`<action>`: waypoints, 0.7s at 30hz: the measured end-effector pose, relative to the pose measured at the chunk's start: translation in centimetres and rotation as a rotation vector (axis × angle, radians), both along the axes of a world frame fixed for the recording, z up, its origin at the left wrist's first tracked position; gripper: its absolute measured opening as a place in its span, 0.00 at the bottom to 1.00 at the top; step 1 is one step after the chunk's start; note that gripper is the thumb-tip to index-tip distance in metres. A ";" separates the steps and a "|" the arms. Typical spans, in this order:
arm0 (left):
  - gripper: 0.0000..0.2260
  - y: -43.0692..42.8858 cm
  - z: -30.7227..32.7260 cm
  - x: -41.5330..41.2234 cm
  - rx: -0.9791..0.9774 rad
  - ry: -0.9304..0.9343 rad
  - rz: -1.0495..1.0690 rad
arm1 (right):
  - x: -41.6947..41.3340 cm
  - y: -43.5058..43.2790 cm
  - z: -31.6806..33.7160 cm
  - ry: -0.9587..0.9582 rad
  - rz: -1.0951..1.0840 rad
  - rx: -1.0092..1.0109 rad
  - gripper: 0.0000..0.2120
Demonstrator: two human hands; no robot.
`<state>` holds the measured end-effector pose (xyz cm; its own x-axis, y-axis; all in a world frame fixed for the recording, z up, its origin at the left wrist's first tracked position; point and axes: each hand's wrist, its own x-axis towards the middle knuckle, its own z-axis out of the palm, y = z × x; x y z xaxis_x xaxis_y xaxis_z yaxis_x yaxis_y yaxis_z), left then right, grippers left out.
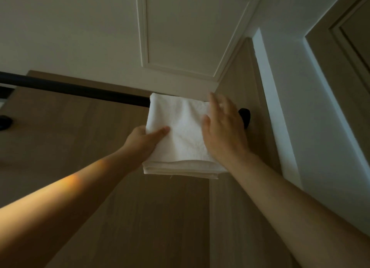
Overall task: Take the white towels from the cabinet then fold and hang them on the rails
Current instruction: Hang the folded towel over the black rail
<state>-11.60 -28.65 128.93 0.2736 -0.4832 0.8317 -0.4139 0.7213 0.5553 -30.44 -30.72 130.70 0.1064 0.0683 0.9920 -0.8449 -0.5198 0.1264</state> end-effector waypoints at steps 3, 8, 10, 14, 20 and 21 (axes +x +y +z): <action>0.20 0.0 0.0 0.1 0.009 -0.011 0.005 | 2.8 0.0 4.7 0.179 -0.044 0.038 0.25; 0.21 -0.4 0.2 0.4 0.010 -0.026 0.019 | 3.6 -2.3 6.0 0.181 -0.095 0.107 0.24; 0.19 -0.6 0.2 0.1 0.014 -0.052 0.020 | 3.0 -2.9 5.6 0.152 -0.103 0.057 0.24; 0.19 -1.4 0.5 -1.6 0.029 -0.119 0.003 | 1.0 -3.6 5.6 0.107 -0.105 0.063 0.24; 0.22 -3.3 0.9 -2.9 0.041 -0.067 0.025 | -2.7 -4.9 5.5 0.059 -0.183 0.101 0.28; 0.22 -3.4 0.8 -2.8 0.042 -0.070 0.030 | -2.8 -4.9 5.5 0.056 -0.209 0.095 0.28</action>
